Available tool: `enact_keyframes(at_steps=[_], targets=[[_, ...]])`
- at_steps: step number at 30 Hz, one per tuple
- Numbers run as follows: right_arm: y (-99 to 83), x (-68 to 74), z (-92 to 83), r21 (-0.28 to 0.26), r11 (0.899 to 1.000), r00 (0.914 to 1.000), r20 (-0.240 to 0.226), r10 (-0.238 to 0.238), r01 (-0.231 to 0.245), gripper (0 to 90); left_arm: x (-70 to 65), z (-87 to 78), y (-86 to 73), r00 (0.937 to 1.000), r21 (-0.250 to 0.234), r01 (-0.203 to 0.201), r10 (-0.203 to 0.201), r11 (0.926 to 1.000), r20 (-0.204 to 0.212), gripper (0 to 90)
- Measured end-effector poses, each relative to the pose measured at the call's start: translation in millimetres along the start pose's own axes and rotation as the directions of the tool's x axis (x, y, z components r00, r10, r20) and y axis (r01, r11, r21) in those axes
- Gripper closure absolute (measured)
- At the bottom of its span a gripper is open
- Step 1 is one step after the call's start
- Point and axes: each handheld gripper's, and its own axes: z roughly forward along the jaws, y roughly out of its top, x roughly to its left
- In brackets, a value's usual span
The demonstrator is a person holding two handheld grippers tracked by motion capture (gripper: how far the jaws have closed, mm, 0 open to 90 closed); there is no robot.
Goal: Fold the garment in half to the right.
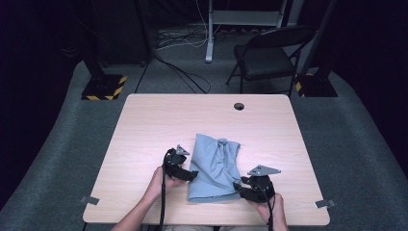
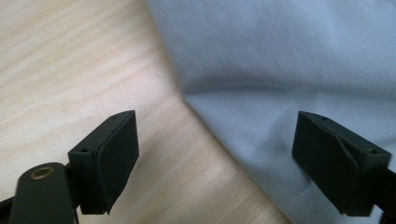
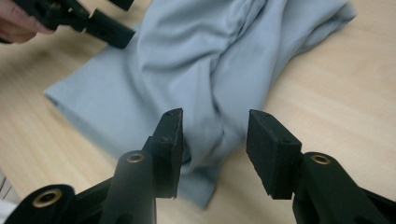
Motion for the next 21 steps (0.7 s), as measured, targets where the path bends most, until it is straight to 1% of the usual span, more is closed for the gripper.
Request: enact_keyframes(at_steps=[2,4,5,6,7,9,10,11,13,14,16,17,18,20,21], targets=[[9.1,-2.5,-3.9,-0.005,1.0,0.9999,0.006,-0.009,0.009,54.0,3.3,-1.8,2.0,0.9999,-0.01,0.012,-0.012,0.9999,-0.003,13.2],[18.7,-3.1,-6.1,-0.017,1.0,0.9998,0.008,-0.016,0.016,54.4,6.2,-0.8,3.7,0.9998,-0.011,0.018,-0.018,0.9998,-0.005,12.4],[29.1,-2.3,-1.3,-0.006,0.999,0.9993,0.006,-0.036,0.036,55.2,7.1,0.8,4.6,0.9998,-0.008,0.02,-0.02,0.9998,-0.008,12.2],[29.1,-2.3,-1.3,-0.006,0.999,0.9993,0.006,-0.036,0.036,55.2,8.2,2.4,5.6,0.9997,-0.009,0.024,-0.025,0.9997,-0.009,12.2],[39.1,-2.9,10.6,0.024,0.999,0.999,-0.011,-0.044,0.044,56.8,10.7,4.7,7.9,0.9996,-0.004,0.026,-0.026,0.9996,-0.012,12.1],[48.2,-4.3,26.2,0.05,0.998,0.9985,-0.037,-0.042,0.043,58.3,13.5,6.5,10.2,0.9993,-0.004,0.034,-0.035,0.9994,-0.013,11.9],[52.4,-4.6,35.0,0.073,0.996,0.9981,-0.042,-0.046,0.049,58.4,13.5,6.5,10.2,0.9993,-0.004,0.034,-0.035,0.9994,-0.013,11.9],[52.4,-4.6,35.0,0.073,0.996,0.9981,-0.042,-0.046,0.049,58.4,14.7,8.1,11.3,0.9993,0.0,0.035,-0.035,0.9994,-0.015,11.9],[58.8,-7.1,52.4,0.117,0.992,0.9979,-0.051,-0.04,0.046,58.0,16.6,12.1,12.4,0.9992,0.009,0.038,-0.037,0.9993,-0.014,11.9],[61.6,-10.2,67.2,0.163,0.986,0.9983,-0.051,-0.029,0.037,57.7,17.5,16.6,12.0,0.9991,0.02,0.041,-0.041,0.9989,-0.004,11.6],[61.0,-12.3,76.6,0.189,0.982,0.9986,-0.049,-0.02,0.029,58.7,17.8,17.5,11.6,0.9993,0.021,0.036,-0.036,0.9991,-0.004,11.1],[61.0,-12.3,76.6,0.189,0.982,0.9986,-0.049,-0.02,0.029,58.7,17.7,17.5,11.8,0.9995,0.024,0.03,-0.03,0.9993,-0.007,11.1],[59.8,-12.0,81.5,0.197,0.98,0.9985,-0.053,-0.016,0.026,64.0,17.3,17.6,12.0,0.9996,0.027,0.028,-0.028,0.9993,-0.008,11.3],[58.4,-9.4,84.7,0.204,0.978,0.9987,-0.041,-0.031,0.038,72.0,15.3,18.3,12.1,0.9998,0.031,0.012,-0.012,0.9995,-0.018,11.3],[57.2,-8.6,86.7,0.208,0.977,0.9985,-0.036,-0.042,0.049,75.9,15.3,18.3,12.1,0.9998,0.031,0.012,-0.012,0.9995,-0.018,11.4]])
